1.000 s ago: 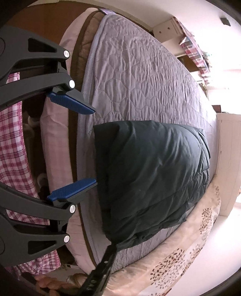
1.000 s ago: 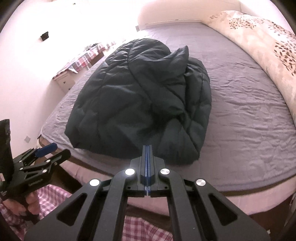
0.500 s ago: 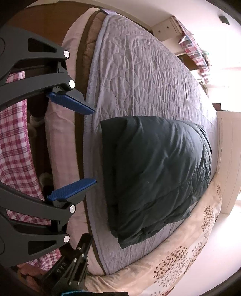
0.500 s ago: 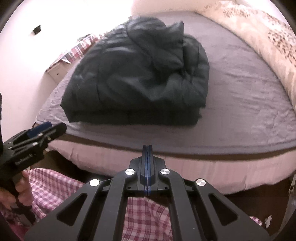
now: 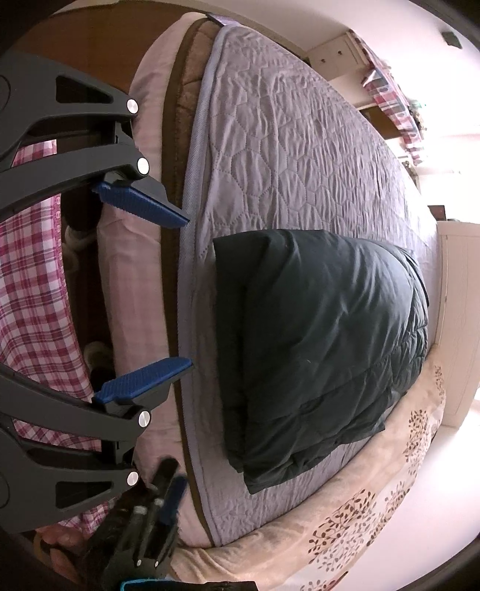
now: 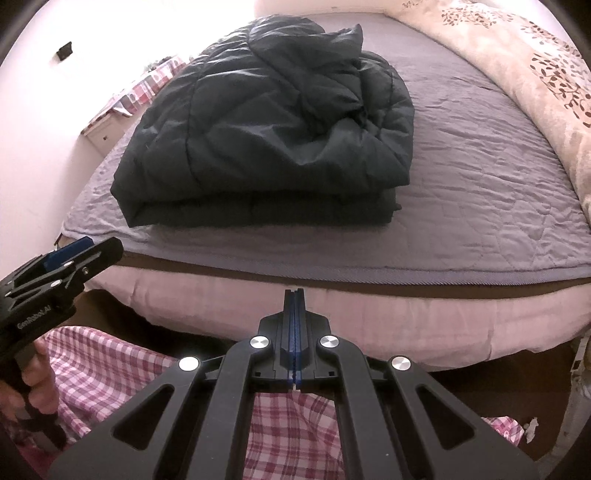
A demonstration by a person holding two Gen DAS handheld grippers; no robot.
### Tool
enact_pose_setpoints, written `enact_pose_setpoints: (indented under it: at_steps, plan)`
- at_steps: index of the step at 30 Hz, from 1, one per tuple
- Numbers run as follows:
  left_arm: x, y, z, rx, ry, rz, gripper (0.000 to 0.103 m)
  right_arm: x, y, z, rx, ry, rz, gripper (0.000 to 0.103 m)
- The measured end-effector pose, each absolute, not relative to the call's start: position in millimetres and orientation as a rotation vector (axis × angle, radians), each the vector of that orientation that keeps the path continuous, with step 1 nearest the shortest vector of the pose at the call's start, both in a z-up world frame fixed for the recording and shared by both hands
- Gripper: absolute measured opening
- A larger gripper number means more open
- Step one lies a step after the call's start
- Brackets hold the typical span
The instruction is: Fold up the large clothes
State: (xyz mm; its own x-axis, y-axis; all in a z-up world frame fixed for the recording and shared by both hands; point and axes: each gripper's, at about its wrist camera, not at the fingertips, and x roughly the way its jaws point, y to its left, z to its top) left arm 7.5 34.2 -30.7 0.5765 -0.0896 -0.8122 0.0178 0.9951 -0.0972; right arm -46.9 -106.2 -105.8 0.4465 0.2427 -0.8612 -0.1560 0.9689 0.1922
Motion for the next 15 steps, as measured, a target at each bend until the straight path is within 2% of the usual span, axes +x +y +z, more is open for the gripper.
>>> enact_pose_setpoints:
  at_steps: [2, 15]
  plan:
    - [7.5, 34.3, -30.8, -0.082, 0.954, -0.063, 0.073, -49.6, -106.8, -102.4, 0.094, 1.055, 0.248, 0.071]
    - [7.4, 33.6, -31.1, -0.081, 0.955, -0.063, 0.074, -51.7, -102.8, -95.5, 0.055, 1.03, 0.232, 0.072]
